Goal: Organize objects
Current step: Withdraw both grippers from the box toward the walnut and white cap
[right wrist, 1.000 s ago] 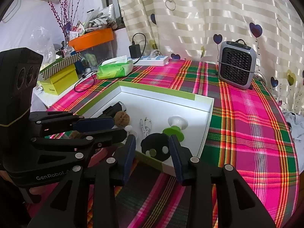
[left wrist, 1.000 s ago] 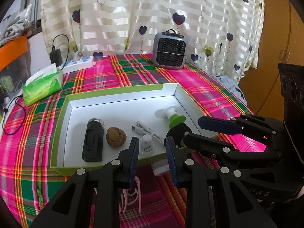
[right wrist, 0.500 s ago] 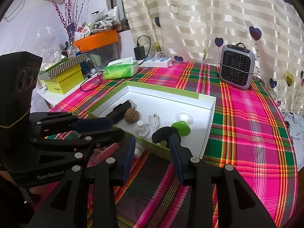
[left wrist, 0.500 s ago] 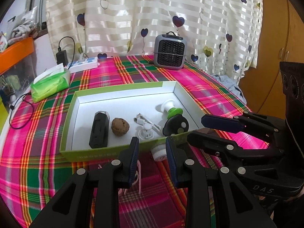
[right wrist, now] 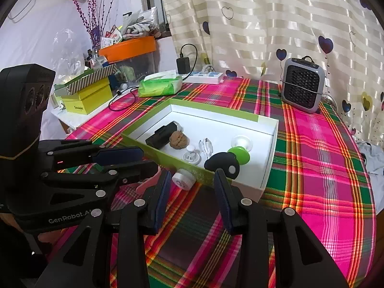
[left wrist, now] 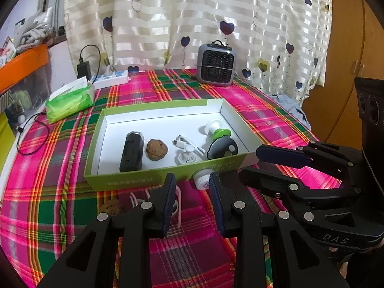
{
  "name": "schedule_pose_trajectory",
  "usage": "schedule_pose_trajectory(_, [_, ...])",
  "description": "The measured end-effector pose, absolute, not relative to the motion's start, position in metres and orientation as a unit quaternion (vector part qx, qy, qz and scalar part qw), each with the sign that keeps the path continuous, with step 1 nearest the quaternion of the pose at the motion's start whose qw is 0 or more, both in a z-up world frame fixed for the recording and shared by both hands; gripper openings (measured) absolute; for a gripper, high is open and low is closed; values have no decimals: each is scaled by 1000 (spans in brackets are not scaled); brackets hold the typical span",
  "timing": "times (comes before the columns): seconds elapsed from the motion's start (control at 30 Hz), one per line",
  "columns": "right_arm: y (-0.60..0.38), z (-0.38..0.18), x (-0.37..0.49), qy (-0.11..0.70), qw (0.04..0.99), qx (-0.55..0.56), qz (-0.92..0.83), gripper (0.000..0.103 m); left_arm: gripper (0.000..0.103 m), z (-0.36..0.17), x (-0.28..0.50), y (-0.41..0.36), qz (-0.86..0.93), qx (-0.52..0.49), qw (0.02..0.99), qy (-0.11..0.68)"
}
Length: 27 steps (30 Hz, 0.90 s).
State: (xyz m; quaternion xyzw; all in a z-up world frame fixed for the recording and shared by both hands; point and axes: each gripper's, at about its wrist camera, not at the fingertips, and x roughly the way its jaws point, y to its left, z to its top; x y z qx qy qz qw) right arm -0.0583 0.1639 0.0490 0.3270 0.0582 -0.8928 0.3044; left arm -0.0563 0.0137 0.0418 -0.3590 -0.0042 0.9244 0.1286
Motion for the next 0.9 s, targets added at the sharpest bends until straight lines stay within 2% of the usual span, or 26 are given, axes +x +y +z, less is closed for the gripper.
schedule_pose_trajectory(0.9, [159,43,-52,60,310,339,-886,39,27,32,-50,-1,922,-370,113,-13])
